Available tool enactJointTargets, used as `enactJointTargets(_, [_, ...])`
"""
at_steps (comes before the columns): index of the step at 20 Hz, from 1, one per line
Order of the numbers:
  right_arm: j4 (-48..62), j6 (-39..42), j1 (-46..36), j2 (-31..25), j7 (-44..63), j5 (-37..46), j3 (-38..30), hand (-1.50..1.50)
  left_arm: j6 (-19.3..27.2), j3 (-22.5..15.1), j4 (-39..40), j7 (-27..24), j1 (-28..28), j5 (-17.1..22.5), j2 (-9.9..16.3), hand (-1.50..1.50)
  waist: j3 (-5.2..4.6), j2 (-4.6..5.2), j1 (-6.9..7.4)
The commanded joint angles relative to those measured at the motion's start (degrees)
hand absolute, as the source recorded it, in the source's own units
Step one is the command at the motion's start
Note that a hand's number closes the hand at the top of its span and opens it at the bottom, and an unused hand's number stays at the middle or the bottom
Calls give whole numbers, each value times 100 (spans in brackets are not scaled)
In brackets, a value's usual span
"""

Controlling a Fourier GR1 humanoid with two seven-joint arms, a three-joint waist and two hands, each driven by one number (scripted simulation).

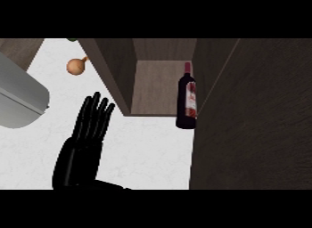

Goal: Pick up the wine, place it into the cabinet and close the cabinet

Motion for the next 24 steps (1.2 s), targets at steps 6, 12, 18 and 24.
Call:
enactJointTargets(6, [-679,861,511,-447,538,-274,911,150,70,583,-1199,-123,1350,-143,829,-150,-4,2,-25])
enactJointTargets(12, [-1196,488,858,-43,1221,-537,2055,150,-558,1318,-1495,-592,2408,315,1203,-150,-13,-13,-3])
enactJointTargets(18, [-1194,-118,268,439,1862,386,3247,150,-1181,2291,-1829,-669,3235,827,1561,-150,-14,-13,13])
enactJointTargets(24, [-610,-1007,-525,648,1792,1561,4464,150,-2431,3476,-1795,-845,4186,1416,2097,-150,-19,-39,96])
